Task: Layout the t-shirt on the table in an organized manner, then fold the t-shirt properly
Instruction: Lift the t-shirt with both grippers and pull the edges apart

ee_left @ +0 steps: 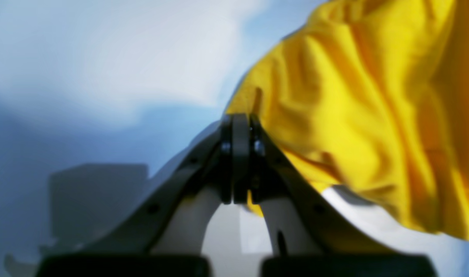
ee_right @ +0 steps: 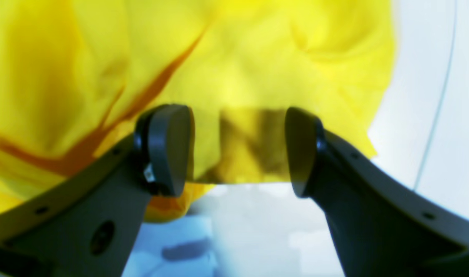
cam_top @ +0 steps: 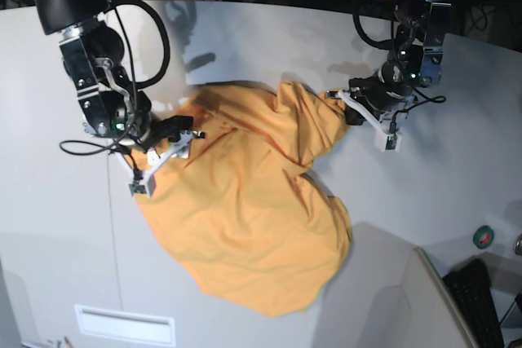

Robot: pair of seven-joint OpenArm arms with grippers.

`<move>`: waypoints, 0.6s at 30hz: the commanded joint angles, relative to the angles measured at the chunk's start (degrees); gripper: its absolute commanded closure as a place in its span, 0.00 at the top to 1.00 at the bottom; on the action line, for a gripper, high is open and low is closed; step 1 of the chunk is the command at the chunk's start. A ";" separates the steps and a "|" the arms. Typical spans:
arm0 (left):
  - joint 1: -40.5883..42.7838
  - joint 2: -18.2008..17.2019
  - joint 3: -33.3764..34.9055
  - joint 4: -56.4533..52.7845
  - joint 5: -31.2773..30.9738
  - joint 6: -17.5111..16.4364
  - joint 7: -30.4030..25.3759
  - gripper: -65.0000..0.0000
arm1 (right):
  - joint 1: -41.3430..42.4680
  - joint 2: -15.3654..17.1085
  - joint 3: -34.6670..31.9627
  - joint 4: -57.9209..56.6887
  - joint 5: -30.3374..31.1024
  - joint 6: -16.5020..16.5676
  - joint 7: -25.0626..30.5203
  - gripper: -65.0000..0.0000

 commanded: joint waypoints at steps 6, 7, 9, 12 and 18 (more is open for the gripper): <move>1.24 -0.14 -0.29 11.70 -0.55 -0.38 1.74 0.00 | 3.46 0.48 0.27 -4.22 0.07 0.09 3.72 0.57; 1.85 0.13 -0.29 13.37 -0.55 -0.38 2.53 0.00 | 3.46 0.48 0.27 -3.95 0.07 0.09 3.72 0.57; 2.29 1.97 0.24 16.36 -0.55 -0.38 3.58 0.00 | 2.23 0.48 0.27 -1.40 0.07 0.09 3.54 0.57; 1.94 6.19 0.32 15.30 1.39 -0.38 3.67 0.00 | 1.44 0.30 0.27 1.41 0.07 -0.08 2.49 0.57; -1.84 12.08 -0.20 2.47 17.91 -0.38 3.41 0.00 | 4.25 0.12 0.62 -7.21 0.15 0.09 2.93 0.38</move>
